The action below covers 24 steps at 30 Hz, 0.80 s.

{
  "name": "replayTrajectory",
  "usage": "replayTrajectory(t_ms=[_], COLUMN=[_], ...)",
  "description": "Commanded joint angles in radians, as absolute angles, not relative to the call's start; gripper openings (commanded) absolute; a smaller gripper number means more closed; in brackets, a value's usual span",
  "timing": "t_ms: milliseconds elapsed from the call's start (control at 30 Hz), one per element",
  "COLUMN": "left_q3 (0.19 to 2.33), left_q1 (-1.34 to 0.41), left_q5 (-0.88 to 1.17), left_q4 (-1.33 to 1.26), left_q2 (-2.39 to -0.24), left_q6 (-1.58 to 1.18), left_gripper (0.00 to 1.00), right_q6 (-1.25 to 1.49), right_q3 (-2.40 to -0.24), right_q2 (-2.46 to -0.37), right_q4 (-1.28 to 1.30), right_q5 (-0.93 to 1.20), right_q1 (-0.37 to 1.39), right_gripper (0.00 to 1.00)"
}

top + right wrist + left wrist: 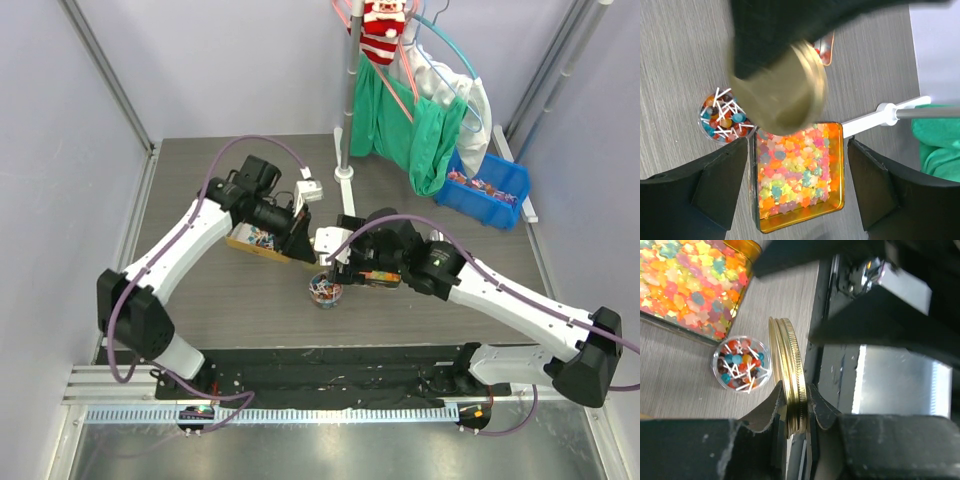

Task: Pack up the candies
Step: Adjust the bottle lid.

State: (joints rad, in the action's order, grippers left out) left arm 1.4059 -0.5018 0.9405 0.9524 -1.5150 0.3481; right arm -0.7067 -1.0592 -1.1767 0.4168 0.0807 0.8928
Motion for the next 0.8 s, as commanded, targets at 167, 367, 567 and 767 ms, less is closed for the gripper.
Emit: replayTrajectory(t_ms=[167, 367, 567, 767], left_q3=[1.531, 1.557, 1.563, 1.542], left_q1=[-0.434, -0.417, -0.417, -0.417], left_q5=[1.091, 1.184, 1.235, 1.233], left_q4=[0.908, 0.922, 0.965, 0.963], left_q2=[-1.68, -1.736, -1.738, -1.709], left_q6=[0.134, 0.123, 0.169, 0.179], left_gripper=[0.0, 0.0, 0.0, 0.0], right_q6=[-0.693, -0.664, -0.632, -0.627], right_q3=[-1.101, -1.08, -1.063, -1.065], right_q2=[-1.198, -1.233, -1.261, -1.278], right_q4=[0.316, 0.252, 0.192, 0.167], right_q5=[0.005, 0.005, 0.005, -0.051], right_q1=[0.956, 0.971, 0.973, 0.971], right_gripper=[0.87, 0.9, 0.99, 1.0])
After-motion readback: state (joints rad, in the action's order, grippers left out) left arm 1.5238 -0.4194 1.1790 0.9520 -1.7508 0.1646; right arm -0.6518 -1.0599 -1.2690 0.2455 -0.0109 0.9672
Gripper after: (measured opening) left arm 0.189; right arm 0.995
